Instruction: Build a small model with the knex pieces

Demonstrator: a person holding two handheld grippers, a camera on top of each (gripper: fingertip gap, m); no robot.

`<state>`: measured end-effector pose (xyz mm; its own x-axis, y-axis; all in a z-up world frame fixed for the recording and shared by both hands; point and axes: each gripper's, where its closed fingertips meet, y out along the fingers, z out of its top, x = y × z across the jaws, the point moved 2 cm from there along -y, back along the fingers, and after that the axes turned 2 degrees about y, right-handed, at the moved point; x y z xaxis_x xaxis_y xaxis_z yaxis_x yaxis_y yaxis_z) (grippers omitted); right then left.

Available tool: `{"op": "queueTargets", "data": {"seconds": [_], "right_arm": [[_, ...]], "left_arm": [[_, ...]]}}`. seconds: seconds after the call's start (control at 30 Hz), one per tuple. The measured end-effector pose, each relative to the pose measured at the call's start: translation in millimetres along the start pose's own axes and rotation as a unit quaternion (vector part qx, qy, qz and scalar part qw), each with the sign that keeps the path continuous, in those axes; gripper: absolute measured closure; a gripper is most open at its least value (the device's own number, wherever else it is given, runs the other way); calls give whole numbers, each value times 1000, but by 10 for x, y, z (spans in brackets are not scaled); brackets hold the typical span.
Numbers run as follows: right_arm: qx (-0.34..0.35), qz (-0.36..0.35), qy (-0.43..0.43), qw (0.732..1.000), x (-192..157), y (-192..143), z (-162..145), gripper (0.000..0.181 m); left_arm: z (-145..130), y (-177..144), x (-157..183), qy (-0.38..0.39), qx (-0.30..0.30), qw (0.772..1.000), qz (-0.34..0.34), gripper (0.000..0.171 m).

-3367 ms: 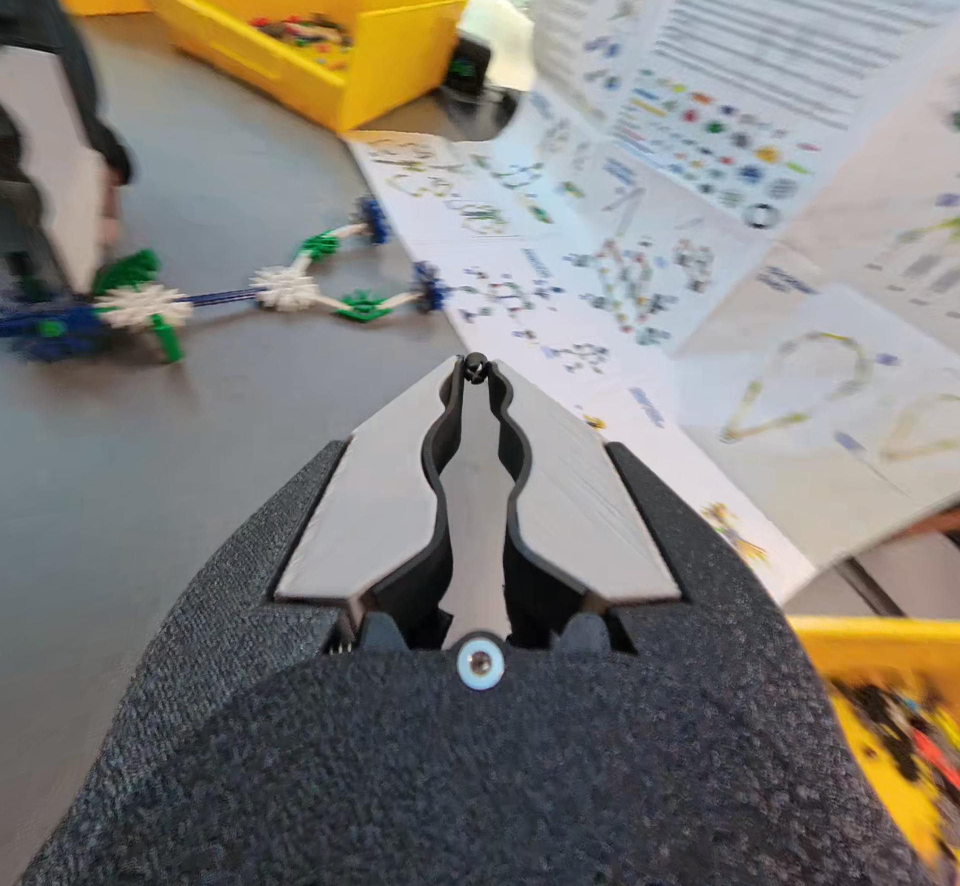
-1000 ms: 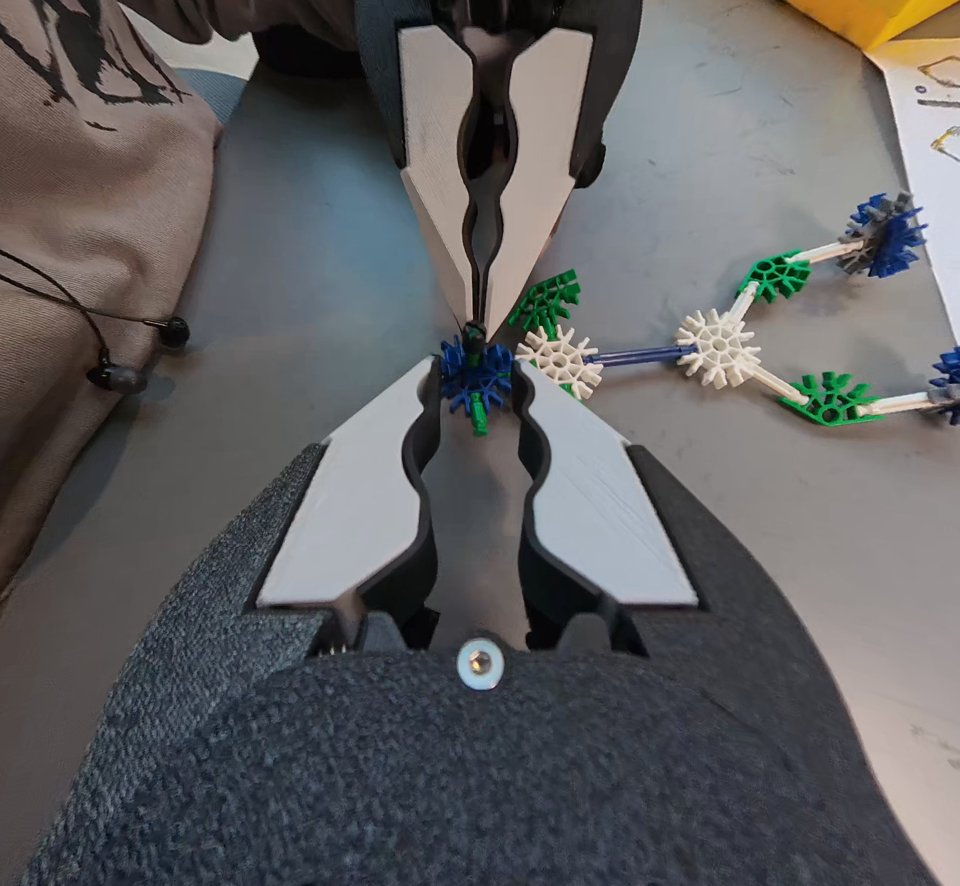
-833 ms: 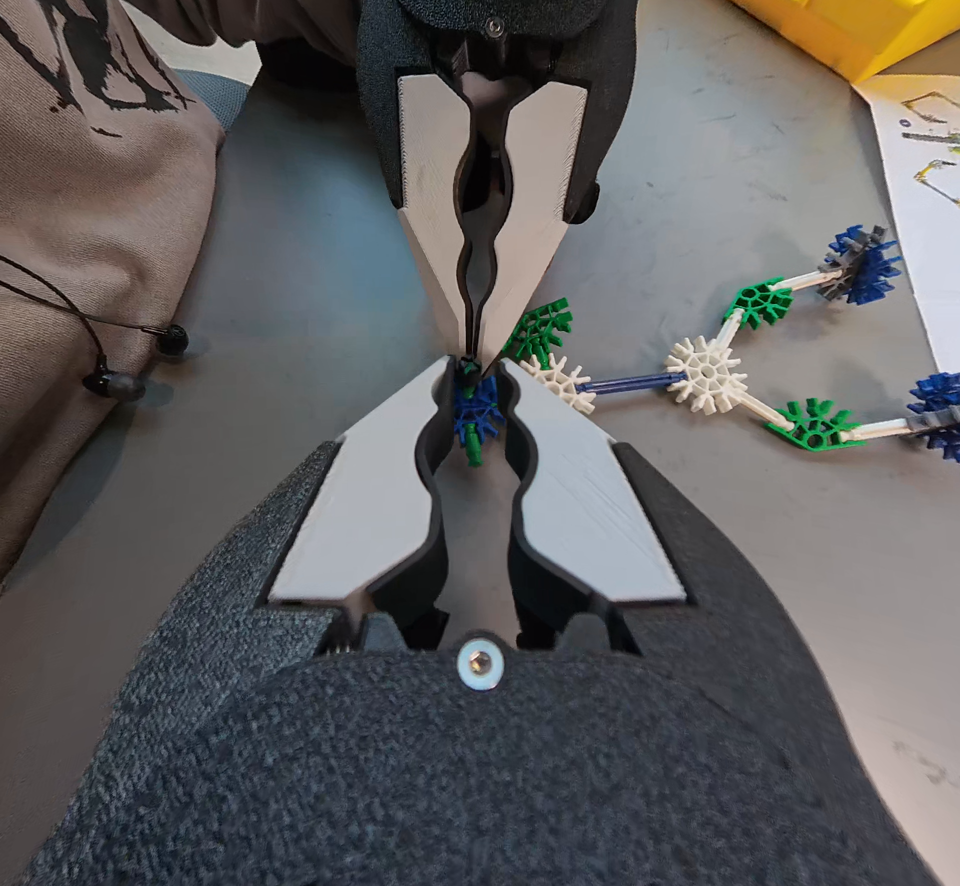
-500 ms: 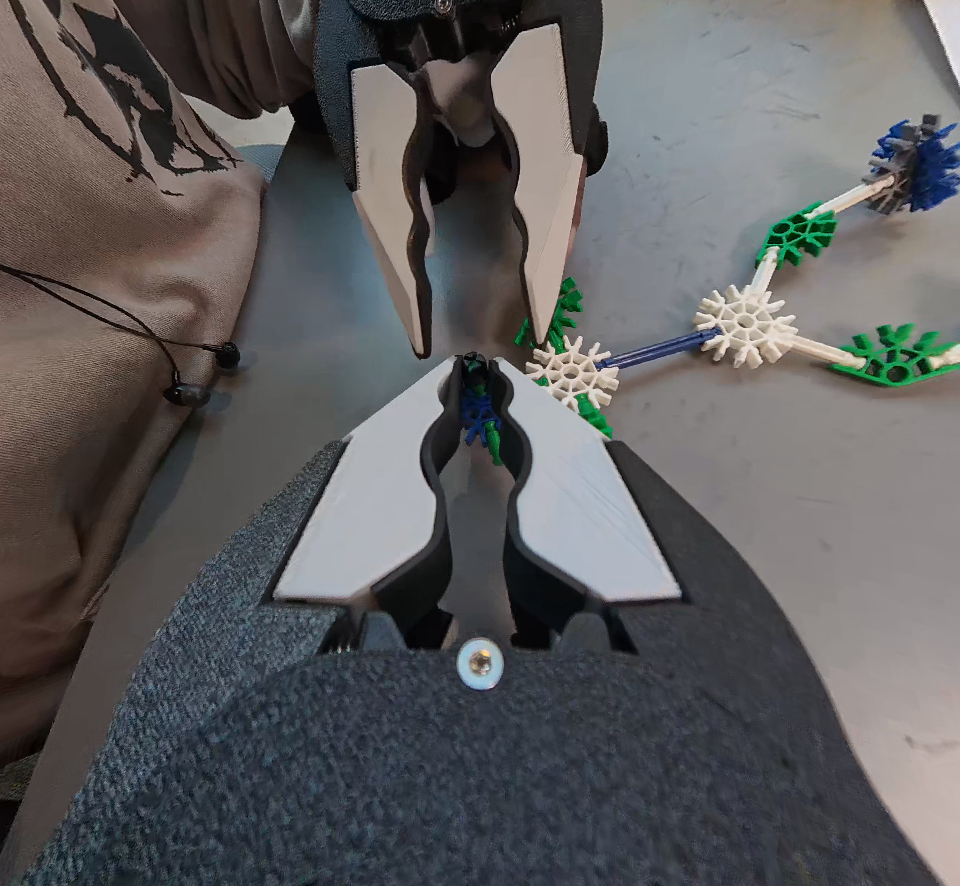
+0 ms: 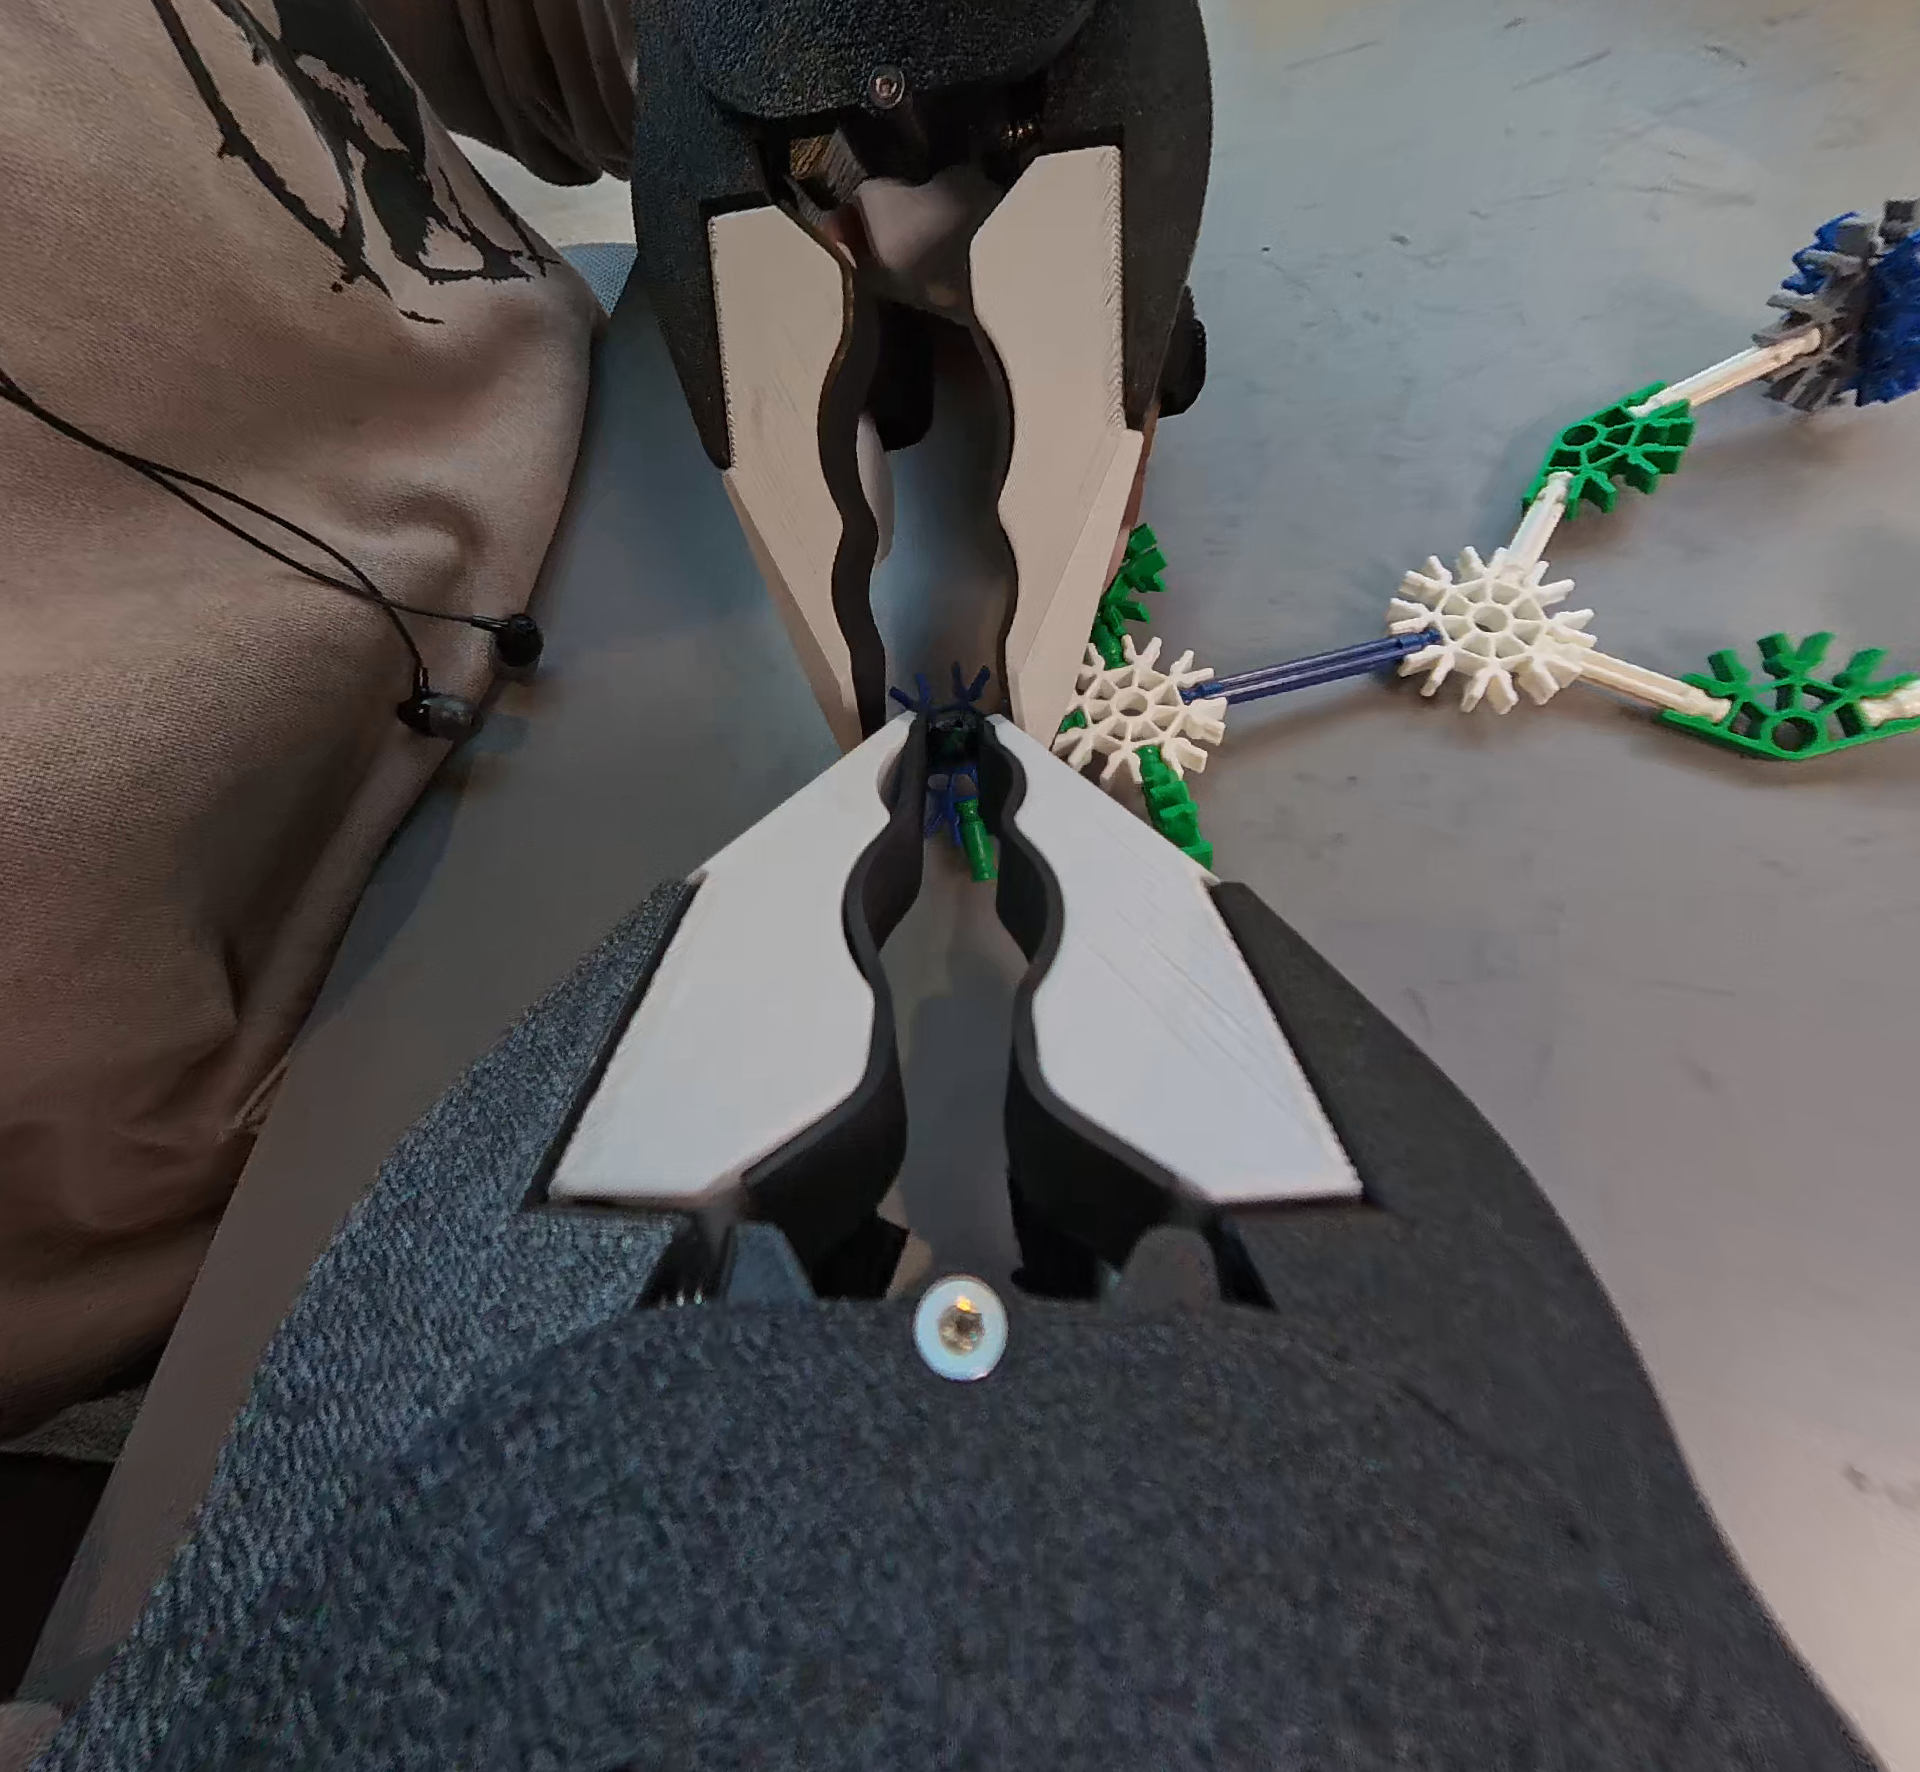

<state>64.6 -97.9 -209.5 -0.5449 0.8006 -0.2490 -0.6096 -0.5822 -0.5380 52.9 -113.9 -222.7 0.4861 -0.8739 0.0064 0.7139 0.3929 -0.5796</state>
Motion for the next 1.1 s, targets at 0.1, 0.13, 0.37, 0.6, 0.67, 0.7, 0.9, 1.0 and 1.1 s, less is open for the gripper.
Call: {"op": "queueTargets", "data": {"seconds": [0.1, 0.13, 0.37, 0.6, 0.67, 0.7, 0.9, 1.0, 1.1], "right_arm": [[-12, 10, -13, 1000, -45, 14, -21, 173], [-14, 11, -14, 1000, -51, 19, -22, 173], [-45, -17, -103, 993, -101, 62, -1, 174], [61, -78, -119, 988, -14, -641, 344, 175], [91, -137, -111, 980, 148, -805, 366, 174], [102, -172, -101, 975, 252, -888, 347, 174], [152, -510, -20, 846, 927, -2153, 193, 173], [146, -655, 52, 739, 1039, -2883, -169, 173], [106, -722, 121, 673, 1079, -3308, -616, 173]], "left_arm": [[-9, 10, 56, 8, -11, 1000, -10, 144], [-14, 6, 64, 6, -14, 1000, -13, 144], [-41, -22, 102, -2, -22, 999, -34, 144], [-96, -90, 166, -4, -26, 999, -45, 145], [-96, -91, 163, -5, -23, 998, -51, 145], [-93, -87, 157, -7, -22, 998, -53, 144], [-94, -90, 131, 5, -12, 999, -45, 144], [-99, -99, 126, 15, -8, 999, -39, 144], [-78, -111, 124, 13, 4, 999, -37, 144]]}}
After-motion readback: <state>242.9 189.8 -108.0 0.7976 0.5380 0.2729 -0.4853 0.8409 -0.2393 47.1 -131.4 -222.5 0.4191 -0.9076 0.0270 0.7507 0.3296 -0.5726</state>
